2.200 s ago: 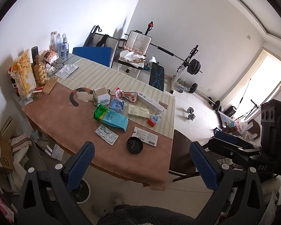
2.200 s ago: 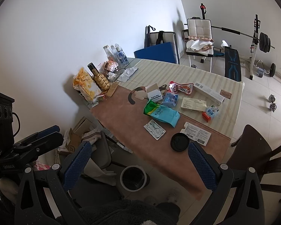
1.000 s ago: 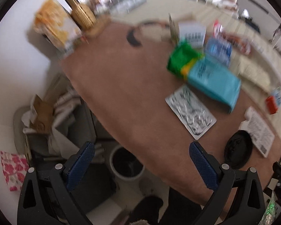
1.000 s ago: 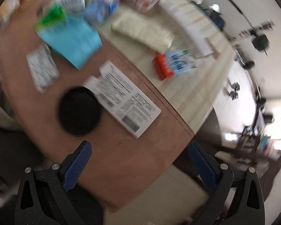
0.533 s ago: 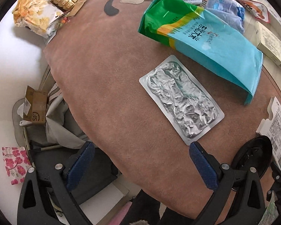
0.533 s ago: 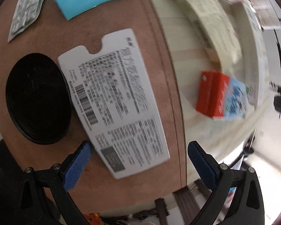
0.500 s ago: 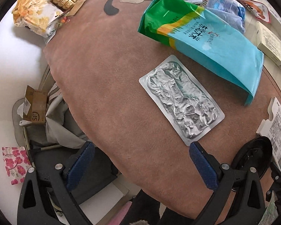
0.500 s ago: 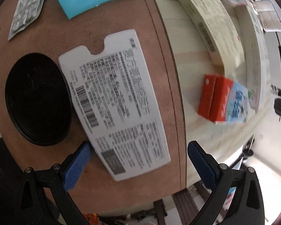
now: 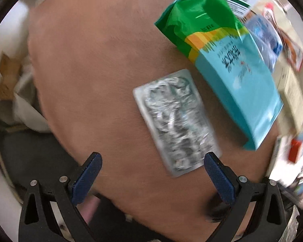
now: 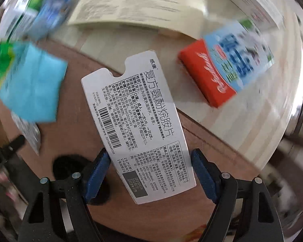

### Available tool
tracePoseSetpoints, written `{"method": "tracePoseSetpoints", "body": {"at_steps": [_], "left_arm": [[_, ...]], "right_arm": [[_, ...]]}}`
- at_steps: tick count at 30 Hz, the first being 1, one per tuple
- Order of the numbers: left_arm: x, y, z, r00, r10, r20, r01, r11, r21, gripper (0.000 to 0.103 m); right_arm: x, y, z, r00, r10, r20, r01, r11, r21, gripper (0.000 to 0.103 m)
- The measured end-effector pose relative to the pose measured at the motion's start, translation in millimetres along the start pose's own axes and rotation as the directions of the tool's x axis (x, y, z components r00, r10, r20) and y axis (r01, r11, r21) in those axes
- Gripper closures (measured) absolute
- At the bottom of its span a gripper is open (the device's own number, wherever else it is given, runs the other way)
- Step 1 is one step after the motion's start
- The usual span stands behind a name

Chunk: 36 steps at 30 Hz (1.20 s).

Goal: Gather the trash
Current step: 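Grasp the silver blister pack with the left tool while the right tool grasps the white leaflet, then carry both items to the white bin and release them inside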

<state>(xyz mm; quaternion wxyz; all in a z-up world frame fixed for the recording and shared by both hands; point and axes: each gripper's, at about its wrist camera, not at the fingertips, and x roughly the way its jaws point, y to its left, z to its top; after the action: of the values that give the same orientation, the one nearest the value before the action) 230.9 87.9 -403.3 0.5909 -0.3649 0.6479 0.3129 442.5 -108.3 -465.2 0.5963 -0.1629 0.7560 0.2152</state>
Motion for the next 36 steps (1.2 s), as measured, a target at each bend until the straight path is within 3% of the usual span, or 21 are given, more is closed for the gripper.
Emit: {"method": "tracePoseSetpoints", "body": {"at_steps": [3,9,11,13,14,16,18,23,26,29,33,36], "left_arm": [[11.3,1.7,15.1,0.997,-0.062,-0.039,0.059,0.996,-0.065,0.000],[18.3,2.1,28.8,1.000,-0.022,-0.010,0.021,0.995,-0.096,0.008],[12.0,-2.9,22.0,1.000,-0.002,0.022,0.002,0.999,-0.036,0.022],[4.8,-12.8,9.8,0.998,0.013,0.061,-0.019,0.995,0.096,0.037],[3.6,-14.2,6.0,0.998,0.024,0.062,-0.032,0.990,0.137,0.040],[4.6,-15.1,-6.3,0.999,0.039,0.034,-0.046,0.971,0.236,0.040],[4.2,-10.5,-14.9,0.998,0.044,0.037,-0.052,0.961,0.272,0.040],[8.7,2.5,-15.1,0.999,0.036,0.019,-0.039,0.969,0.245,0.036],[10.0,7.9,-9.7,1.000,0.024,0.013,-0.026,0.973,0.230,0.036],[9.6,13.5,4.5,1.000,0.021,0.021,-0.025,0.979,0.201,0.036],[5.2,23.2,7.8,0.999,0.008,0.035,-0.014,0.986,0.169,0.038],[-1.1,24.8,5.5,0.998,0.011,0.067,-0.025,0.977,0.212,0.041]], "right_arm": [[10.3,-9.2,-3.2,1.000,0.001,0.008,-0.001,0.999,0.043,0.019],[29.1,12.8,-6.4,0.984,-0.130,0.118,0.134,0.991,-0.029,0.019],[33.7,9.4,-11.4,0.986,-0.102,0.128,0.104,0.995,-0.011,0.025],[31.1,3.1,-31.1,0.988,-0.104,0.113,0.103,0.995,0.010,0.025],[35.5,-2.6,-37.2,0.992,-0.086,0.095,0.085,0.996,0.021,0.025],[37.6,-15.0,-49.4,0.995,-0.097,0.036,0.095,0.994,0.057,0.025],[44.9,-20.8,-61.9,0.997,-0.082,0.003,0.082,0.995,0.051,0.025],[50.7,-35.3,-80.5,0.995,-0.101,0.014,0.100,0.994,0.051,0.025],[33.8,-30.6,-67.9,0.993,-0.117,0.024,0.116,0.993,0.036,0.024],[34.7,-16.9,-73.7,0.993,-0.112,0.021,0.111,0.993,0.040,0.018],[27.0,-5.7,-59.0,0.991,-0.123,0.046,0.121,0.992,0.038,0.019],[25.6,-5.5,-75.7,0.989,-0.127,0.075,0.125,0.992,0.027,0.025]]}}
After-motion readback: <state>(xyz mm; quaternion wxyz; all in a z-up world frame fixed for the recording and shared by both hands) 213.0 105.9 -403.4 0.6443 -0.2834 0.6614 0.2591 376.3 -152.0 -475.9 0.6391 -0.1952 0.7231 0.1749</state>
